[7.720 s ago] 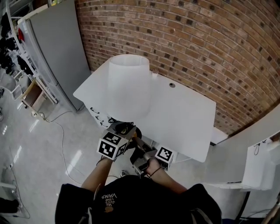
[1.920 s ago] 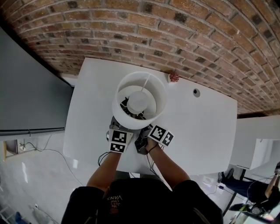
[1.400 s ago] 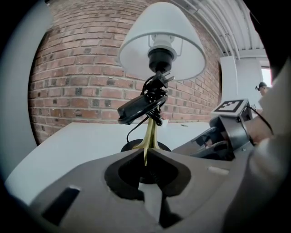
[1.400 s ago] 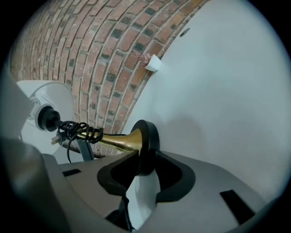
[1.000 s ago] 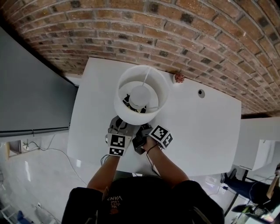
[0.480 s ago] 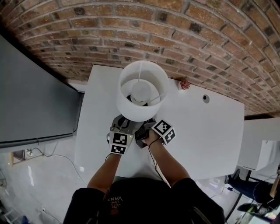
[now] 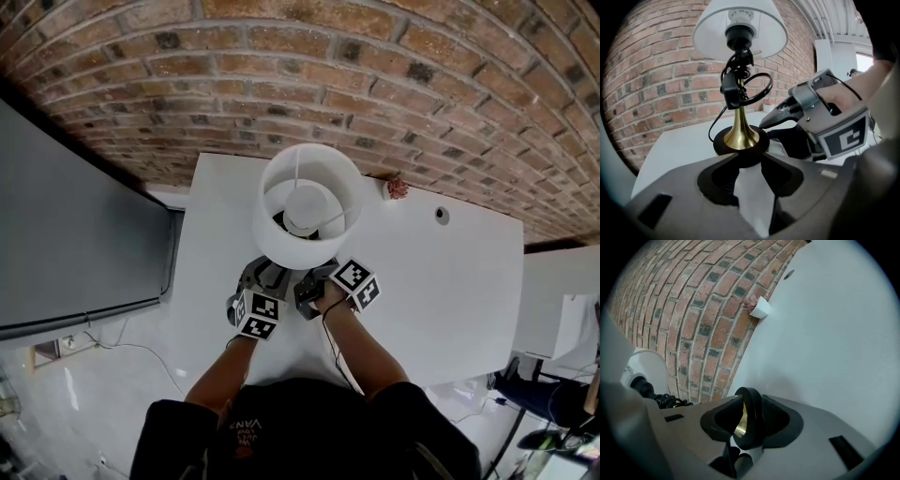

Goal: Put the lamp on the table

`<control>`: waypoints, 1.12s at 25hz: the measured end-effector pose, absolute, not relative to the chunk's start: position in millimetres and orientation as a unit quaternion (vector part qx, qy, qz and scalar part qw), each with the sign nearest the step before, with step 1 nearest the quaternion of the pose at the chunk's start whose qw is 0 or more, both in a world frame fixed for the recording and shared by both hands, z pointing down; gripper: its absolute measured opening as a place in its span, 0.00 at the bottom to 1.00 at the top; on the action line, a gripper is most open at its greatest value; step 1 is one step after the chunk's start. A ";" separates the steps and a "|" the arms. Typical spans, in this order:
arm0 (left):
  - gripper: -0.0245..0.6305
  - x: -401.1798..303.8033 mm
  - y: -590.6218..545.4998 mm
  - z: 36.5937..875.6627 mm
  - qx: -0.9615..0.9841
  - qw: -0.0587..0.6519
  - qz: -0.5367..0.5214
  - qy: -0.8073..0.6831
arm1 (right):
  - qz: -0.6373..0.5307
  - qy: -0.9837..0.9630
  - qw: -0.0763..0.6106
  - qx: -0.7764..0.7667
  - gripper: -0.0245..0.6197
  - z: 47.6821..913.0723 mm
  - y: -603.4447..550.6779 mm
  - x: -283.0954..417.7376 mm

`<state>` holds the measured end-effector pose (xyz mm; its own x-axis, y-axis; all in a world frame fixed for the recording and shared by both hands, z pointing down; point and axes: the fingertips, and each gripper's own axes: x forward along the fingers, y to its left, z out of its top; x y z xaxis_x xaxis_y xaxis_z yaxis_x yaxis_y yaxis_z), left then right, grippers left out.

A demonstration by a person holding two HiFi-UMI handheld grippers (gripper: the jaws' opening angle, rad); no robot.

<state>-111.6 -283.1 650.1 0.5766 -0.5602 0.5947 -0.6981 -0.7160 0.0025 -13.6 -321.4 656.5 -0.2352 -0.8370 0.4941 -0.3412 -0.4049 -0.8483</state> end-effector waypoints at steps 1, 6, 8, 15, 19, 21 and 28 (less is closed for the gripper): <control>0.28 -111.0 -283.5 652.1 0.879 0.118 0.296 -0.354 | -0.602 0.506 0.208 -0.582 0.21 656.2 -321.4 -13.7; 0.25 -111.7 -285.6 653.3 0.871 0.099 0.318 -0.360 | -0.600 0.517 0.210 -0.573 0.21 652.7 -319.8 -15.0; 0.24 -111.9 -286.1 653.9 0.868 0.091 0.322 -0.367 | -0.599 0.520 0.211 -0.572 0.21 651.9 -318.9 -15.6; 0.25 -110.1 -289.3 654.5 0.862 0.086 0.319 -0.384 | -0.605 0.515 0.219 -0.566 0.21 652.5 -322.3 -13.7; 0.24 -108.2 -298.1 654.7 0.864 0.093 0.312 -0.383 | -0.601 0.519 0.221 -0.566 0.21 652.2 -332.1 -11.8; 0.24 -107.3 -303.5 654.7 0.864 0.096 0.311 -0.384 | -0.597 0.525 0.219 -0.565 0.21 651.7 -337.6 -11.1; 0.24 -102.9 -325.2 654.6 0.863 0.096 0.309 -0.389 | -0.573 0.561 0.214 -0.557 0.22 646.3 -356.7 -9.1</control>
